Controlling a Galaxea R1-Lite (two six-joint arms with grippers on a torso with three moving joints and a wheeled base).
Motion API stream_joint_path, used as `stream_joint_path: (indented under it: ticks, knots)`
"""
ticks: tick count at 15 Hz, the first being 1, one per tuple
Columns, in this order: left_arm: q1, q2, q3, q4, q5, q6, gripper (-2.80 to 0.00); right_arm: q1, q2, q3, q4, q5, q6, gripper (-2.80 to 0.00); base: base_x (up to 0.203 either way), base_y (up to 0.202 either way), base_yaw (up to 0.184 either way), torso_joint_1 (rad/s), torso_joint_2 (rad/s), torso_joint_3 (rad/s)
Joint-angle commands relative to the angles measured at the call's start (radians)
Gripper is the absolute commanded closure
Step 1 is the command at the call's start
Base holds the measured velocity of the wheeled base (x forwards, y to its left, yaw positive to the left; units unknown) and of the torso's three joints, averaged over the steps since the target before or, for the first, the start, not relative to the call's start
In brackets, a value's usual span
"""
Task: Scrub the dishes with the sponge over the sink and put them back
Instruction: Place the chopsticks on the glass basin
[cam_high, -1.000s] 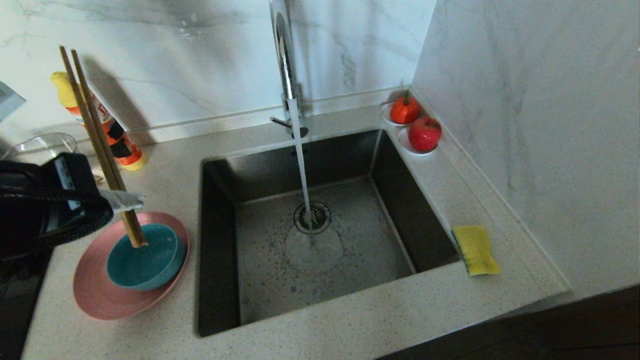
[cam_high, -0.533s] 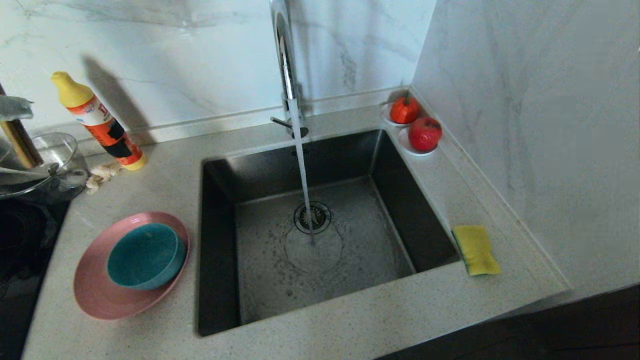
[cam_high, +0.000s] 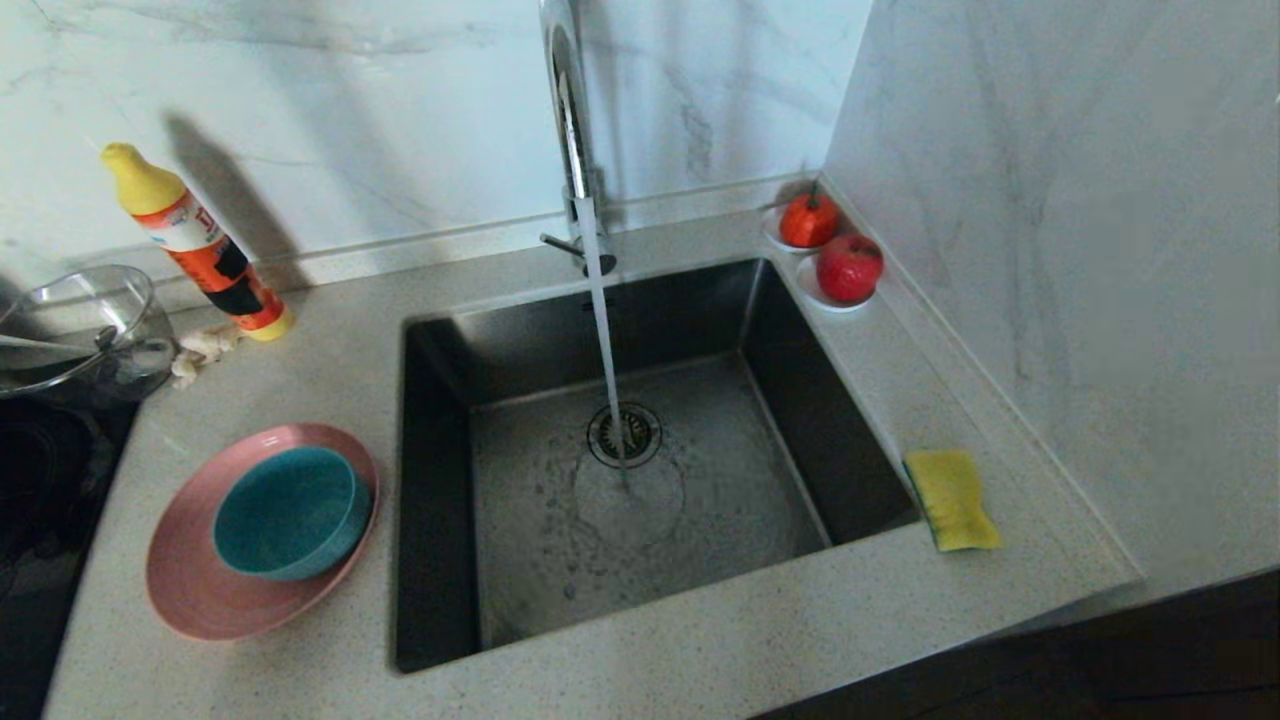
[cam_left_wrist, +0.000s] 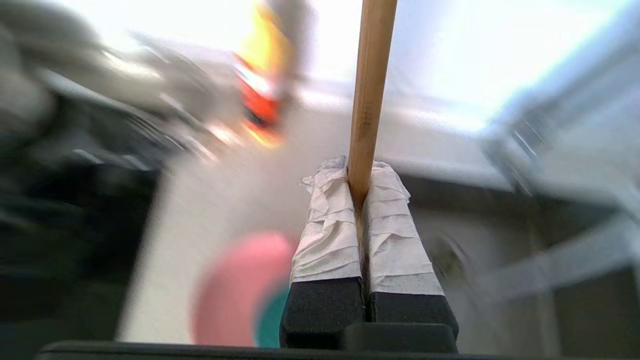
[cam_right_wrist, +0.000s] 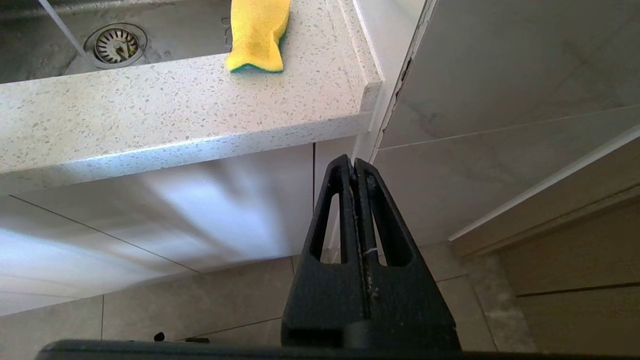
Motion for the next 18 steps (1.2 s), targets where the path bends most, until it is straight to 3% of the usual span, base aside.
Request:
stream_joint_path:
  ticks: [1,3,5,11,14,18]
  knots:
    - [0.218,0.066,-0.011,-0.086,-0.097,0.030,0.00,0.000,0.001,0.000,0.000,0.000,0.001,0.00,0.000,0.000,0.000,0.000,0.00,0.000]
    - [0.363,0.100,-0.008,-0.189,-0.180,0.085,0.00,-0.001,0.001,0.000,0.000,0.000,0.001,0.00,0.000,0.000,0.000,0.000,0.00,0.000]
    - [0.474,0.169,0.003,-0.329,-0.216,0.107,0.00,-0.001,0.001,0.000,-0.001,0.000,-0.001,0.00,0.000,0.000,0.000,0.000,0.00,0.000]
    - [0.545,0.386,0.043,-0.575,-0.234,0.162,0.00,0.000,0.001,0.000,0.000,0.000,0.001,0.00,0.000,0.000,0.000,0.000,0.00,0.000]
    - [0.567,0.489,0.070,-0.755,-0.232,0.193,0.00,0.000,0.001,0.000,-0.001,0.000,0.001,0.00,0.000,0.000,0.000,0.000,0.00,0.000]
    - [0.608,0.562,0.158,-0.937,-0.234,0.250,0.00,0.000,0.001,0.000,0.000,0.000,-0.001,0.00,0.000,0.000,0.000,0.000,0.00,0.000]
